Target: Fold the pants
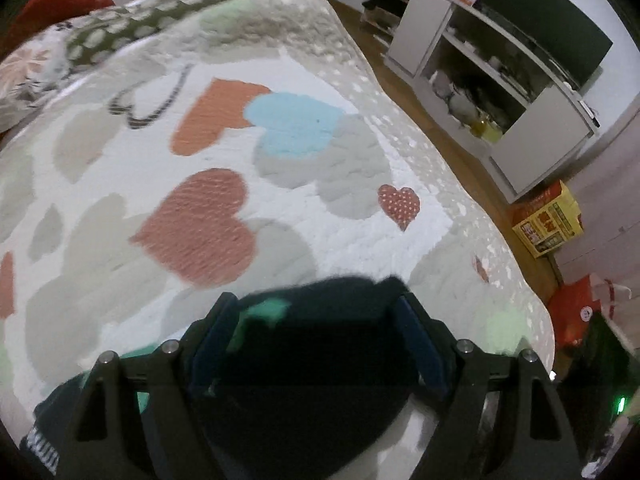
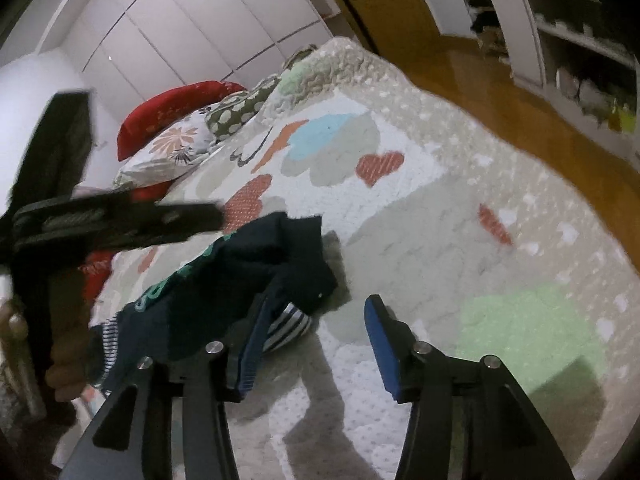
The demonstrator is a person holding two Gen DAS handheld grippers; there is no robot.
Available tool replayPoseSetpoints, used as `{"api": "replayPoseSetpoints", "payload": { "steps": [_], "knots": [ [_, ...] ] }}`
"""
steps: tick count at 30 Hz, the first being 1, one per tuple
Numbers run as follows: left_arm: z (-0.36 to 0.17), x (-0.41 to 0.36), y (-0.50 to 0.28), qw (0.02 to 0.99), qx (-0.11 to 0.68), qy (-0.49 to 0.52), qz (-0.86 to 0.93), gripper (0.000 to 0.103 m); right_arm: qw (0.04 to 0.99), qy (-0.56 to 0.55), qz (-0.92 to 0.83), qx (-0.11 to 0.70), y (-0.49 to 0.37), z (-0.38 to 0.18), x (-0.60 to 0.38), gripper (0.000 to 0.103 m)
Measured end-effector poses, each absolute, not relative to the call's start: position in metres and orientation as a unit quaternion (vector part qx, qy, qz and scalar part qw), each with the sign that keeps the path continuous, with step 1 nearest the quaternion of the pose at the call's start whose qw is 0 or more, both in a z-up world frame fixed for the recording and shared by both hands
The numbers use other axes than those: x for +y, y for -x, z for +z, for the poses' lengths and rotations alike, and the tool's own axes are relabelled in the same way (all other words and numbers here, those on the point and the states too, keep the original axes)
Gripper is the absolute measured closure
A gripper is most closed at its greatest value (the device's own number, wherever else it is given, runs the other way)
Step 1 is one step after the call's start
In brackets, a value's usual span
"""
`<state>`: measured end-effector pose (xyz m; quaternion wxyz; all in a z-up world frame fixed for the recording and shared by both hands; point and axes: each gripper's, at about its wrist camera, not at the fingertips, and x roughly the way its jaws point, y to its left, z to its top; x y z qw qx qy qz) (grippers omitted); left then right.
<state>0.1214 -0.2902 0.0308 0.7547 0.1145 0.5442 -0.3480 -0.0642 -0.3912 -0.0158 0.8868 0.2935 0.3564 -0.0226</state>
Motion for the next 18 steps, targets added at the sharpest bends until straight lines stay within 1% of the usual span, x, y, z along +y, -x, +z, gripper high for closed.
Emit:
{"api": "replayPoseSetpoints", "payload": {
  "steps": [6,10,13,18],
  "knots": [
    [0.015,-0.303,-0.133,0.753,0.554,-0.112,-0.336,0.023,0.886,-0.295,-0.012,0.357,0.060,-0.020,-0.387,0.048],
    [0.014,-0.301,-0.127,0.771,0.537,-0.131,-0.317,0.023,0.886,-0.297,-0.010,0.355,0.059,-0.021,-0.388,0.047],
    [0.024,-0.293,-0.114,0.806,0.498,-0.151,-0.281,0.023,0.888,-0.294,-0.010,0.353,0.060,-0.022,-0.387,0.047],
    [0.052,-0.269,-0.072,0.869,0.389,-0.219,-0.211,0.023,0.896,-0.272,-0.018,0.350,0.061,-0.019,-0.381,0.047]
  ]
}}
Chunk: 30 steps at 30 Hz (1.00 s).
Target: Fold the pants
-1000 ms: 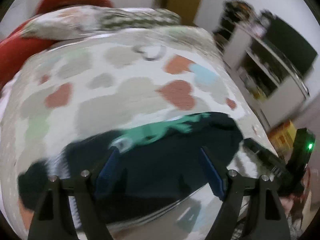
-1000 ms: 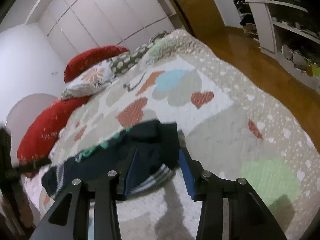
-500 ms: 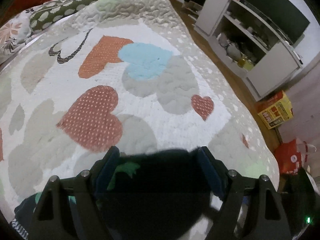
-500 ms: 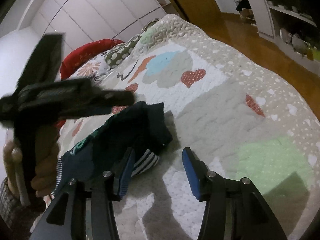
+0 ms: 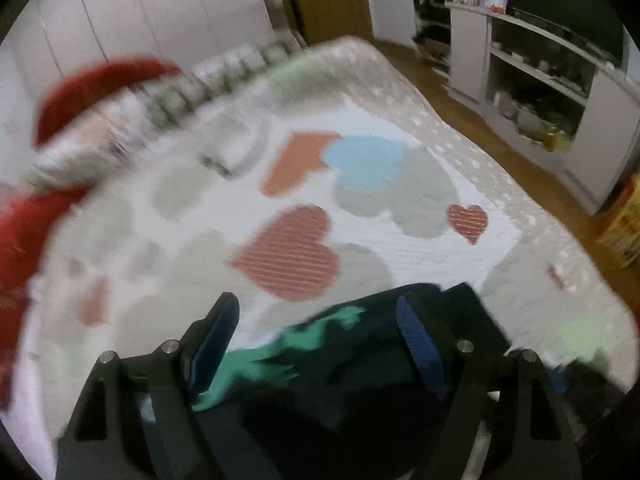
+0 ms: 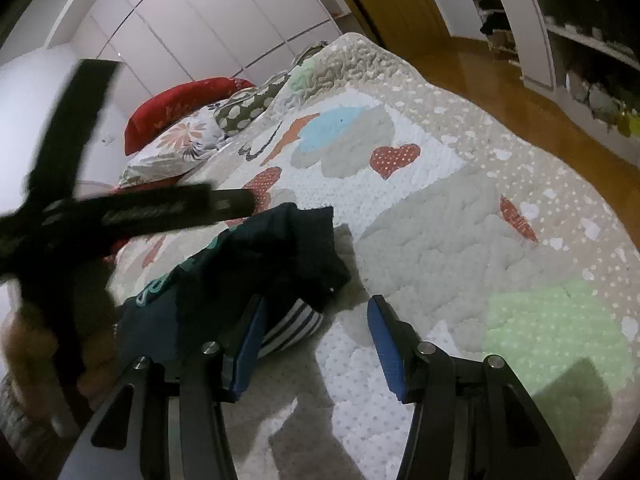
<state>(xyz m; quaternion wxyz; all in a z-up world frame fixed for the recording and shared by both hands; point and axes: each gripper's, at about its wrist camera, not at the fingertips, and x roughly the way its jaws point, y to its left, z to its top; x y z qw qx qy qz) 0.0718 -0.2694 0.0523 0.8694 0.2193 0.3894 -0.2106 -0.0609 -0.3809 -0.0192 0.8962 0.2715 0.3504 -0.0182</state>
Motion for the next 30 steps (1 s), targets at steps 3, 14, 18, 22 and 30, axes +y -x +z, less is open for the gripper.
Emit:
{"api": "replayPoseSetpoints", "payload": {
  "steps": [3,14,18,22,30],
  "knots": [
    [0.062,-0.256,-0.053,0.882,0.354,-0.238,-0.200,0.023,0.901,-0.259,-0.025,0.348,0.062,-0.017,-0.376,0.047],
    [0.075,-0.239,-0.033,0.888,0.334,-0.248,-0.194,0.023,0.911,-0.233,-0.027,0.340,0.068,-0.006,-0.361,0.047],
    [0.078,-0.240,-0.029,0.890,0.328,-0.250,-0.196,0.023,0.912,-0.231,-0.028,0.338,0.070,-0.004,-0.361,0.047],
    [0.079,-0.244,-0.027,0.890,0.325,-0.251,-0.199,0.023,0.912,-0.233,-0.029,0.336,0.070,-0.004,-0.361,0.047],
    [0.070,-0.251,-0.040,0.885,0.338,-0.251,-0.199,0.023,0.909,-0.238,-0.031,0.341,0.069,-0.010,-0.367,0.047]
  ]
}}
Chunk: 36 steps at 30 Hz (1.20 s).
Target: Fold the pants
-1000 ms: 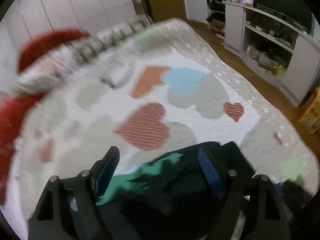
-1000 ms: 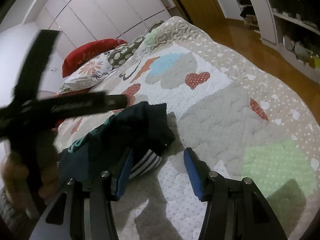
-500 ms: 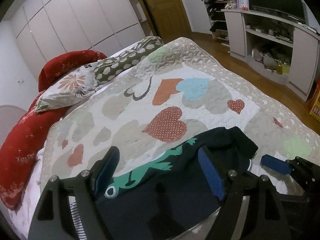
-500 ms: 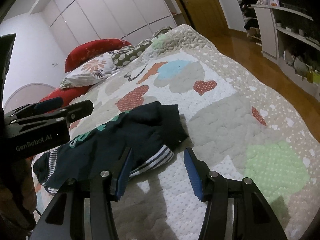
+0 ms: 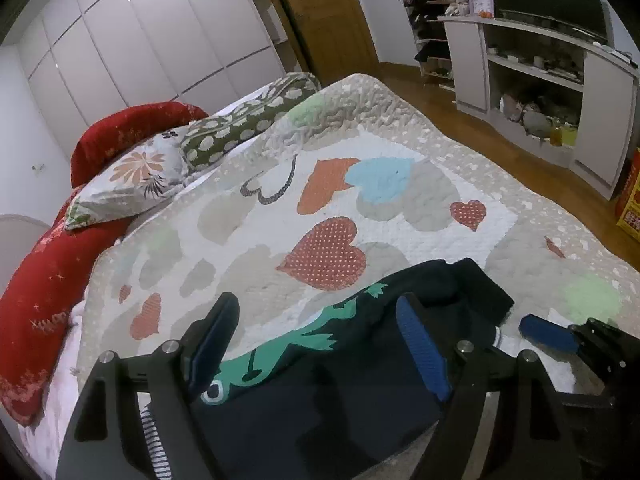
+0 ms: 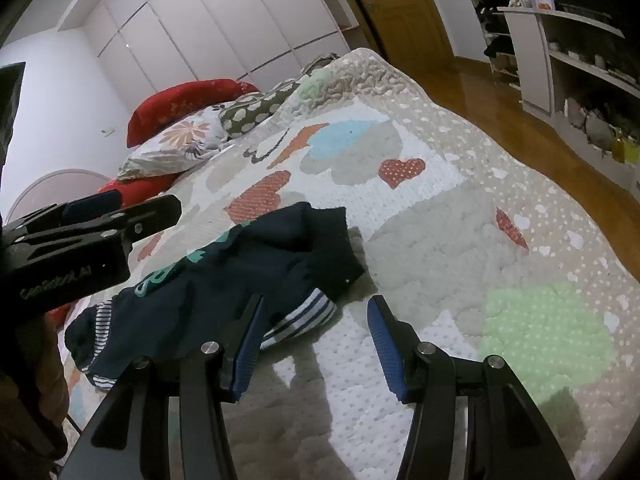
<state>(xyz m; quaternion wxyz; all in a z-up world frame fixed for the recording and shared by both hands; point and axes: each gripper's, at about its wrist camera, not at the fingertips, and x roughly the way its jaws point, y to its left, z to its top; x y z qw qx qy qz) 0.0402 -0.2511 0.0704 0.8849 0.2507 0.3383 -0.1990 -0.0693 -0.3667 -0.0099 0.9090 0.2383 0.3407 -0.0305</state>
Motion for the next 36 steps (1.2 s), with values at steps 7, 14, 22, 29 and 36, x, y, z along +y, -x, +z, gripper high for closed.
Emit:
{"api": "replayPoseSetpoints", "payload": {
  "steps": [7,14,22,29,36],
  "knots": [
    [0.046,-0.269,-0.096,0.836,0.439,-0.200,-0.262,0.023,0.904,-0.246,-0.029,0.349,0.063,-0.019,-0.371,0.047],
    [0.008,-0.303,-0.140,0.772,0.529,-0.158,-0.314,0.023,0.898,-0.248,-0.019,0.362,0.049,-0.021,-0.373,0.045],
    [-0.012,-0.334,-0.130,0.724,0.550,-0.212,-0.359,0.037,0.894,-0.235,0.006,0.381,0.019,-0.024,-0.359,0.051],
    [0.033,-0.289,-0.123,0.755,0.524,-0.137,-0.371,0.091,0.897,-0.240,0.056,0.366,0.010,-0.009,-0.343,0.087],
    [0.067,-0.180,-0.112,0.821,0.478,-0.051,-0.309,0.091,0.906,-0.193,0.127,0.355,0.003,0.025,-0.289,0.087]
  ]
}}
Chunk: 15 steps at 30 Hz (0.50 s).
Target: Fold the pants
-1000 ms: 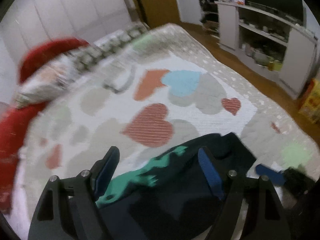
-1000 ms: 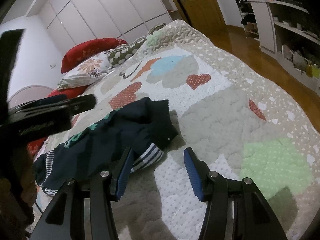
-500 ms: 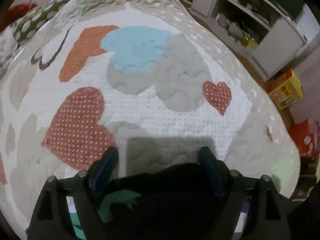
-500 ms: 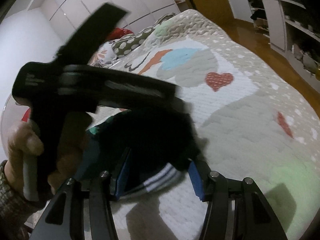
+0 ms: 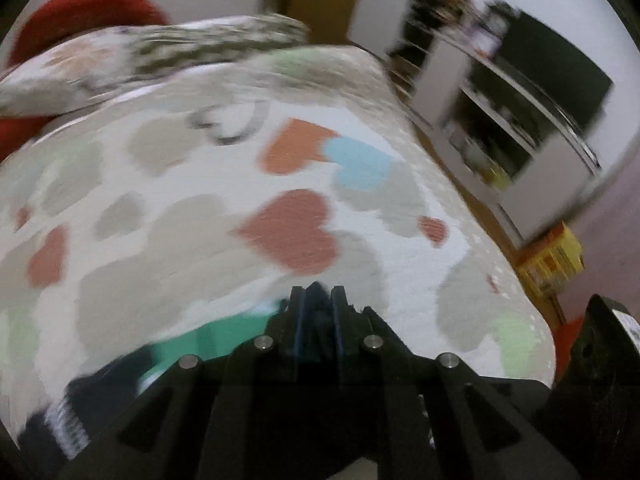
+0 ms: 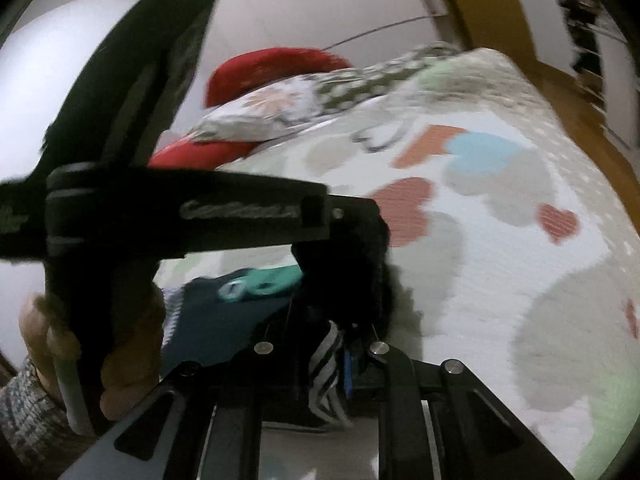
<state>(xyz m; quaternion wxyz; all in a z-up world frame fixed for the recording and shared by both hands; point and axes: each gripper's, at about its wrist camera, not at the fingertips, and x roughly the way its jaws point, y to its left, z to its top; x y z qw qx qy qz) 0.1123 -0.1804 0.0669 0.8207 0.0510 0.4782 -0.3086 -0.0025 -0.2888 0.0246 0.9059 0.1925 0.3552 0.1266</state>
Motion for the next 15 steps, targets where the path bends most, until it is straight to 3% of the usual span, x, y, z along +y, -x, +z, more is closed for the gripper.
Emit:
{"api": "replayPoseSetpoints", "payload": {
  "steps": [3,5,7,11,15],
  "knots": [
    [0.061,-0.130,-0.112,0.838,0.479,-0.017,-0.260,0.088,0.897,-0.178,0.170,0.368,-0.005,0.024,-0.252,0.087],
    [0.054,-0.097,-0.109,0.847,0.483,0.007,-0.221,0.077,0.889,-0.165,0.195,0.380,-0.009,0.017,-0.226,0.082],
    [0.047,-0.059,-0.102,0.851,0.490,0.041,-0.184,0.057,0.883,-0.142,0.207,0.396,-0.013,0.005,-0.198,0.072],
    [0.044,-0.006,-0.085,0.856,0.483,0.103,-0.153,0.052,0.861,-0.114,0.254,0.425,-0.004,-0.003,-0.165,0.060],
    [0.039,0.027,-0.066,0.864,0.467,0.144,-0.123,0.052,0.868,-0.084,0.270,0.408,0.017,0.022,-0.171,0.059]
  ]
}}
